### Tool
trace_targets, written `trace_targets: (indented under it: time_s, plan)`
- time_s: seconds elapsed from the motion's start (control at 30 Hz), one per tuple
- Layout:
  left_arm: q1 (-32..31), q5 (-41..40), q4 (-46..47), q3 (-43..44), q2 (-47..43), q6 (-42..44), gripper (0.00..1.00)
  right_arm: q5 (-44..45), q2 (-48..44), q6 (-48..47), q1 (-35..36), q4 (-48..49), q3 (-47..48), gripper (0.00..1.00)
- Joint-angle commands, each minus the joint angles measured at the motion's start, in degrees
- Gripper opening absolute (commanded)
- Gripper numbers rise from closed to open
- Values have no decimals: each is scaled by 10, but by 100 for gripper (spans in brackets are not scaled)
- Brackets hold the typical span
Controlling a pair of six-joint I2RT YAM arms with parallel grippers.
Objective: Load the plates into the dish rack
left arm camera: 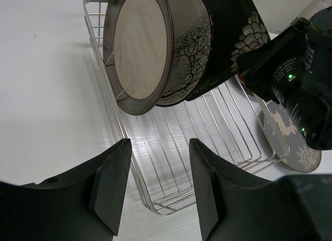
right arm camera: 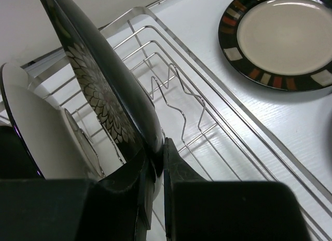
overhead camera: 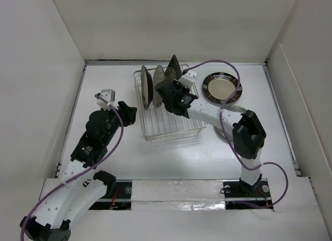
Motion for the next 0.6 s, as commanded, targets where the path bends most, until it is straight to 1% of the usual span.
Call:
trace_targets:
  time_s: [0.0, 0.03, 0.07, 0.13, 0.17, 0.2, 0.33, 0.37, 0.57]
  plan:
    - [-3, 3, 14, 16, -8, -4, 45, 10, -37, 50, 16, 115, -36, 11]
    - [-3, 4, 13, 16, -9, -4, 45, 2, -40, 47, 16, 135, -44, 19]
    - [-3, 4, 14, 16, -9, -4, 45, -3, -41, 46, 16, 141, -49, 21]
    - [-3, 4, 13, 15, -10, -4, 45, -10, -40, 49, 16, 144, -56, 23]
    - [-3, 4, 14, 15, -10, -4, 45, -20, -40, 49, 16, 146, -57, 29]
    - [-3, 4, 15, 15, -10, -4, 45, -24, -40, 47, 16, 150, -58, 33]
    - [-3, 6, 14, 15, -11, -4, 45, -45, -41, 46, 16, 160, -63, 35]
    - [-3, 6, 14, 15, -10, -4, 45, -46, -44, 46, 16, 164, -65, 39]
    - [-3, 6, 14, 15, -10, -4, 45, -41, -73, 39, 16, 178, -87, 43]
